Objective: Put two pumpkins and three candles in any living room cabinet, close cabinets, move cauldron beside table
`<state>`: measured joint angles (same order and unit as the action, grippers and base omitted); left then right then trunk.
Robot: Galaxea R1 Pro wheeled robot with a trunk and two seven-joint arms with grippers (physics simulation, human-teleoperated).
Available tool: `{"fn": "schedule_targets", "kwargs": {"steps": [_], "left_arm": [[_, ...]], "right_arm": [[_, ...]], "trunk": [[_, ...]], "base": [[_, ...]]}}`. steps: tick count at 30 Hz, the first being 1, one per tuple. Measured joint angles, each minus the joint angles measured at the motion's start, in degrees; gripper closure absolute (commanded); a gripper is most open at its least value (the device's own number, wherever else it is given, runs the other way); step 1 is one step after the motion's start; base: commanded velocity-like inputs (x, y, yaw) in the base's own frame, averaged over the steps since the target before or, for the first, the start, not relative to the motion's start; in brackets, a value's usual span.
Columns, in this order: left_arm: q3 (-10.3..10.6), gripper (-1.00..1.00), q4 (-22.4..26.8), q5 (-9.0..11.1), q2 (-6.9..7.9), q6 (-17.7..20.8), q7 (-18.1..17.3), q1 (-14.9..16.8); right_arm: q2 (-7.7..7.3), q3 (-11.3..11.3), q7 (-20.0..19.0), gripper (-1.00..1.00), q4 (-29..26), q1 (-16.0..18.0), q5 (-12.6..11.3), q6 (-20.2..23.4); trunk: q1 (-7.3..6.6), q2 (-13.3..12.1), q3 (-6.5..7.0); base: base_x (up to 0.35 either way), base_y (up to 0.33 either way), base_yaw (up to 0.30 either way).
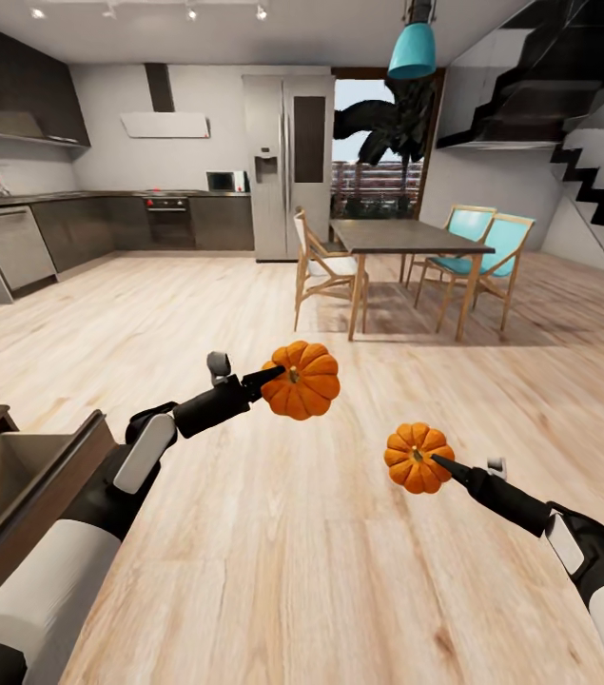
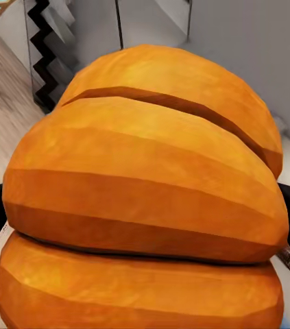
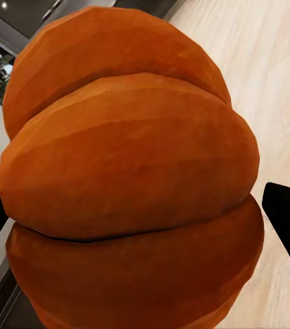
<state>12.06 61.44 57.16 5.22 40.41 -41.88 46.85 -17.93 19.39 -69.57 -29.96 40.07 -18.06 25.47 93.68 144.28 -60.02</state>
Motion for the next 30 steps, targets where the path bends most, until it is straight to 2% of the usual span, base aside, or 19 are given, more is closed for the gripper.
{"fn": "schedule_targets", "kwargs": {"steps": [6, 12, 30], "left_arm": [[0.00, 1.00, -0.04, -0.10, 0.14, -0.01, 0.01, 0.00], [0.01, 1.00, -0.10, -0.18, 0.15, -0.06, 0.07, -0.01], [0.02, 1.00, -0.12, -0.30, 0.23, -0.15, 0.00, -0.04]], "right_arm": [[0.07, -0.09, 0.31, 1.00, -0.05, 0.00, 0.12, -0.11], [0.08, -0.12, 3.11, 1.00, -0.39, -0.01, 0.10, -0.14], [0.08, -0.15, 3.26, 1.00, -0.41, -0.01, 0.13, -0.16]], "trunk": [[0.00, 0.00, 0.00], [0.00, 0.00, 0.00], [0.00, 0.00, 0.00]], "base": [[0.269, -0.213, 0.097], [0.282, -0.192, 0.273], [0.266, -0.215, 0.283]]}}
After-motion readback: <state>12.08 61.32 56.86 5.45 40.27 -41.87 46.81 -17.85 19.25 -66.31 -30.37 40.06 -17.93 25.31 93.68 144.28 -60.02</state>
